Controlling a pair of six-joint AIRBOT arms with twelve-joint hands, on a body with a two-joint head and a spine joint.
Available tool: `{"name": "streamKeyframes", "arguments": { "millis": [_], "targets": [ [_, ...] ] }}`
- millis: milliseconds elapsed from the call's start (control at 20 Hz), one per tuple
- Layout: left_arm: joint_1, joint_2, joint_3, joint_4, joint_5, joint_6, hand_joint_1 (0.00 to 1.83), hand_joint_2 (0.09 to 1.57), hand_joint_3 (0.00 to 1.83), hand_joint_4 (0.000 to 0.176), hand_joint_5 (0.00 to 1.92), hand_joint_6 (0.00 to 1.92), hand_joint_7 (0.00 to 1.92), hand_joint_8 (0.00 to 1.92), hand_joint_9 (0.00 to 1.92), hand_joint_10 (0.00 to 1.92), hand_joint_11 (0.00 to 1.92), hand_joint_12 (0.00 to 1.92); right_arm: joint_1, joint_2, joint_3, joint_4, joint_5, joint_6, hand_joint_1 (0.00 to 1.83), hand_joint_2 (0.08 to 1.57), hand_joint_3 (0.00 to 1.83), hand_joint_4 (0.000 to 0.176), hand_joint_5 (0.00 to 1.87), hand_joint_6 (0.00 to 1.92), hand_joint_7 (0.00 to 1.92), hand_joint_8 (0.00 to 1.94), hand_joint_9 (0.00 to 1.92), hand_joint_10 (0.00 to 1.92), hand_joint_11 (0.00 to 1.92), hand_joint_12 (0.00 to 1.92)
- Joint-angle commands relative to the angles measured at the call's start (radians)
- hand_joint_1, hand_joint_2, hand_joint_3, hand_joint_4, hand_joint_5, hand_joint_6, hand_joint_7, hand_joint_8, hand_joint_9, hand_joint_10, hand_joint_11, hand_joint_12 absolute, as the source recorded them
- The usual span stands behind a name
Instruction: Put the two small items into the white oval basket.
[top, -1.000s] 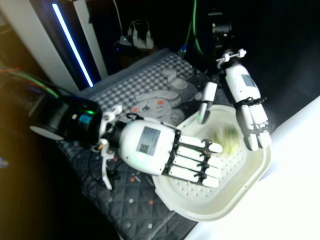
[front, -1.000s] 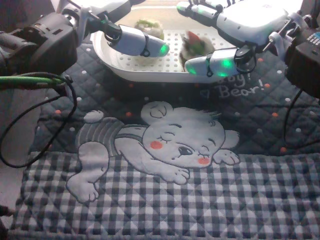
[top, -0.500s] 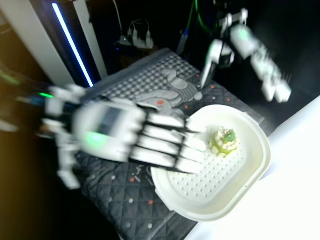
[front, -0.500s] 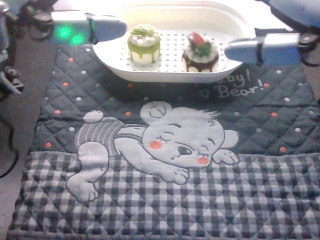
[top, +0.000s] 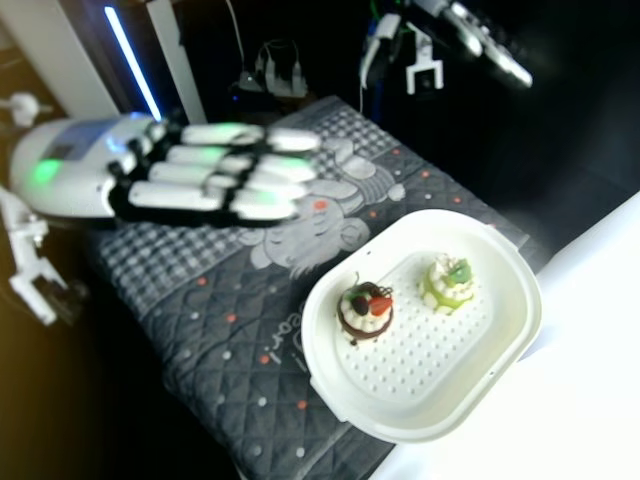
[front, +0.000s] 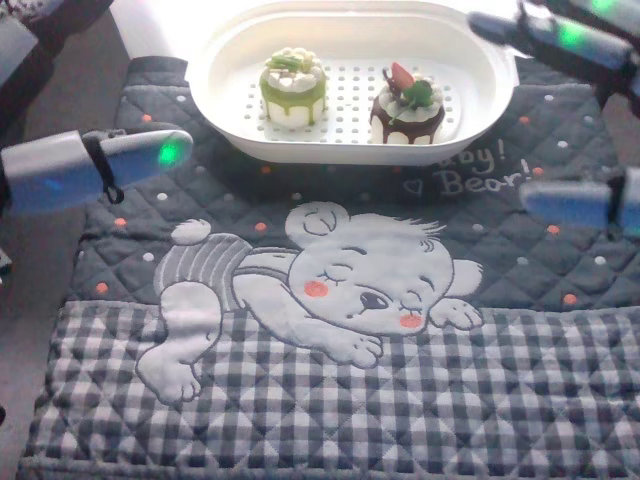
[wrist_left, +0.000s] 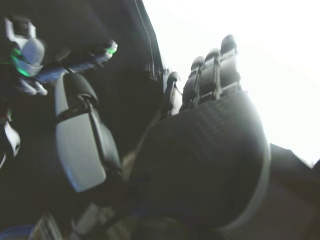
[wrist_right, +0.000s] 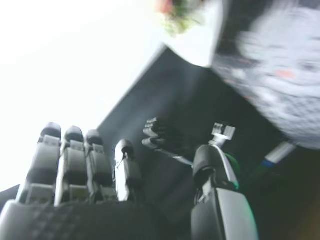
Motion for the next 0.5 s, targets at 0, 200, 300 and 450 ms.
{"name": "streamKeyframes", "arguments": {
  "millis": [0, 200, 300, 450],
  "targets": [
    [0.018, 0.02, -0.009, -0.01, -0.22, -0.007, 0.62, 1.04, 0.0, 0.126, 0.0, 0.0, 0.0, 0.0, 0.0, 0.0, 0.0, 0.0, -0.03, 0.029, 0.001, 0.062, 0.313, 0.047, 0.22, 1.04, 0.04, 0.176, 0.0, 0.0, 0.0, 0.0, 0.0, 0.0, 0.0, 0.06],
    [0.09, 0.028, -0.036, -0.036, -0.366, -0.007, 0.54, 1.27, 0.02, 0.059, 0.02, 0.01, 0.0, 0.0, 0.0, 0.0, 0.0, 0.0, -0.287, 0.008, 0.004, 0.205, 0.64, 0.201, 0.58, 1.04, 0.0, 0.088, 0.01, 0.01, 0.0, 0.0, 0.0, 0.0, 0.0, 0.0],
    [0.087, 0.046, -0.054, -0.018, -0.383, 0.016, 0.61, 1.3, 0.02, 0.068, 0.0, 0.0, 0.0, 0.0, 0.0, 0.0, 0.0, 0.0, -0.327, 0.002, 0.005, 0.211, 0.722, 0.261, 0.62, 1.09, 0.01, 0.166, 0.05, 0.25, 0.0, 0.0, 0.0, 0.0, 0.0, 0.0],
    [0.04, 0.082, -0.076, 0.052, -0.384, 0.06, 0.66, 1.31, 0.0, 0.091, 0.2, 0.26, 0.0, 0.0, 0.0, 0.0, 0.0, 0.0, -0.328, 0.011, -0.012, 0.189, 0.75, 0.261, 0.79, 1.04, 0.01, 0.176, 0.16, 0.86, 0.24, 0.01, 0.15, 0.03, 0.0, 0.0]
  ]
}}
